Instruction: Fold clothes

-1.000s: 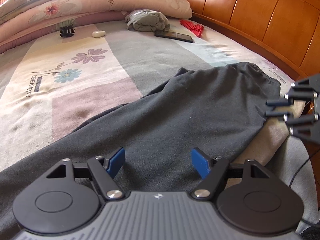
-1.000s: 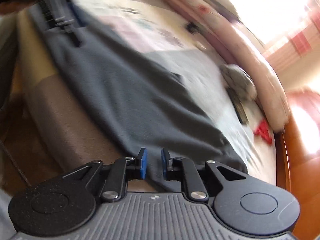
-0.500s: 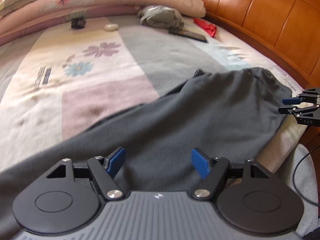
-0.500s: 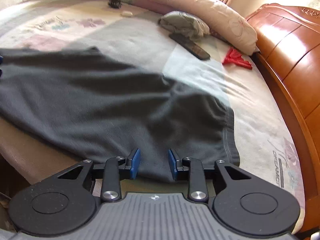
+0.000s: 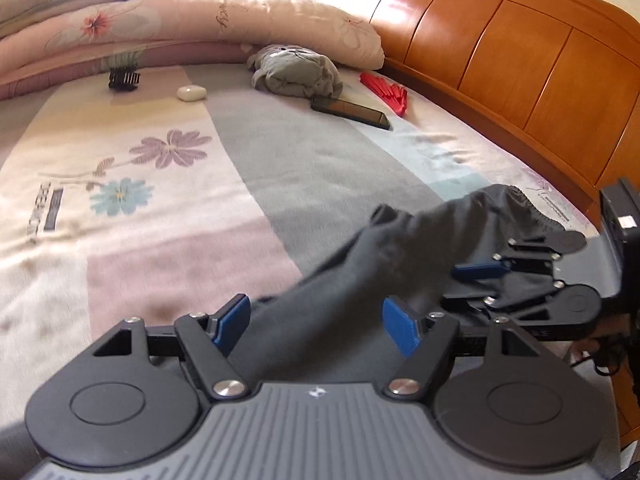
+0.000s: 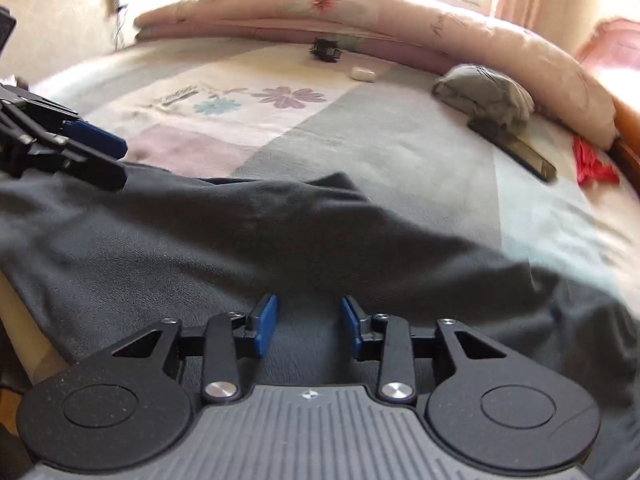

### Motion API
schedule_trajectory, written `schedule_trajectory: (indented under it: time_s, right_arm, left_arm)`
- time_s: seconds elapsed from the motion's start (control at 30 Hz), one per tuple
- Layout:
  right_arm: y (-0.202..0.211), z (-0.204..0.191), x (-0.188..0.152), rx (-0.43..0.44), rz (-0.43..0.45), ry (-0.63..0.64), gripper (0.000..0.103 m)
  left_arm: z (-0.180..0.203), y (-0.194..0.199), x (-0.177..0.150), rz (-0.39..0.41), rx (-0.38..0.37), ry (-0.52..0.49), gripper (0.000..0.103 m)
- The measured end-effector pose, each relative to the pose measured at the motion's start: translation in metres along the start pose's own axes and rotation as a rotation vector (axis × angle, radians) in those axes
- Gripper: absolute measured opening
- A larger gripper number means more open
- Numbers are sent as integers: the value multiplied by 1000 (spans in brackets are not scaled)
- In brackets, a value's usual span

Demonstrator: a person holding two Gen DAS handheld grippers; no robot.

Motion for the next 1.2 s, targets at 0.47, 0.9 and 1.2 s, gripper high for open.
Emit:
schedule_trajectory:
  time_s: [0.47, 0.9, 1.2]
  right_arm:
    - [-3, -2, -1, 13, 18, -30, 50]
    - [-4, 0, 1, 20, 20, -41, 55]
    - [-4, 4, 1, 41, 37, -57, 61]
  left_arm:
    - [-17, -27, -10, -221, -195, -27, 76]
    - [15, -105, 42, -258, -650, 159, 84]
    - [21, -160, 79, -171, -799, 410, 84]
Point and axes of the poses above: each gripper's, at about its wrist camera, not at the fingertips, and y roughly against the way its jaws point, z to its right, x to its top, the point moved 6 cm from there along -y, roughly the way its jaws point, and after that the axes turned 10 degrees about -y, right-handed, at the moved point
